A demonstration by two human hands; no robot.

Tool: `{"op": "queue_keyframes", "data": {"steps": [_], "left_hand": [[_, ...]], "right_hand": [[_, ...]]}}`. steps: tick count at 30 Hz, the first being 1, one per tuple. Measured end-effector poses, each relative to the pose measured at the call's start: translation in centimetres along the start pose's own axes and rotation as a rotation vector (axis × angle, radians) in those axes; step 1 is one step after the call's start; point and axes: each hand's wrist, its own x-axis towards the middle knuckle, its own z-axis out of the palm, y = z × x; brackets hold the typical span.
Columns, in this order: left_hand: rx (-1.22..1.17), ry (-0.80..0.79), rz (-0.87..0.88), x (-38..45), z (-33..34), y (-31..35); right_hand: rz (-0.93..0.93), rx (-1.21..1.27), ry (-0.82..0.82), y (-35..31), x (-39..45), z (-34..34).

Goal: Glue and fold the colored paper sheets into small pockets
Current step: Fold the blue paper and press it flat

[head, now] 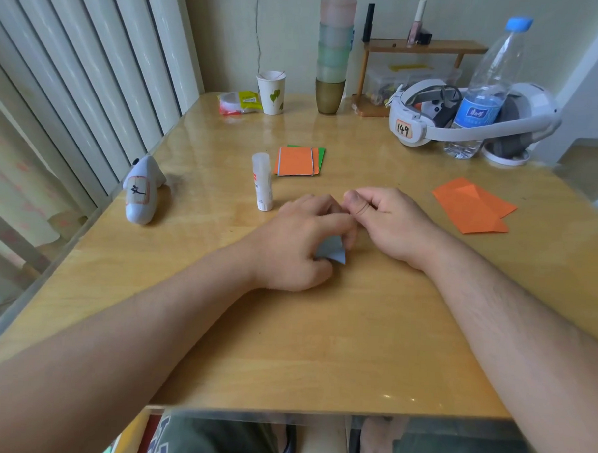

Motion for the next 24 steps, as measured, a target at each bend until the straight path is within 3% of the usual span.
{"op": "queue_keyframes", "data": {"steps": [8,12,16,19,22,24], "left_hand": [[-0.151,0.461,-0.253,-0.5,-2.1,-2.0],[-0.141,0.66,-0.177,-0.2,-2.1,-1.3],[-0.034,0.647,0.059,-0.1,-1.3,-1.1],[0.11,0.591,0.185,0.2,-0.5,-1.4],[0.177,0.512,0.147,0.2,-0.2,-1.5],[0.075,0.474,0.068,0.0,-0.1,-1.3]], "right_hand": [[0.109,0.002,0.266,-1.6,-0.3,-0.5],[0.188,0.251,0.19,-3.6,-0.3,0.5],[0.329,0.717,-0.005,-5.0,-0.4,1.2],[0.307,0.794,0.009,-4.7,-0.5,1.2],[0.273,0.787,0.111,-3.9,-0.3,0.9],[0.261,0.806,0.172,-3.7,-0.2,0.6]]}}
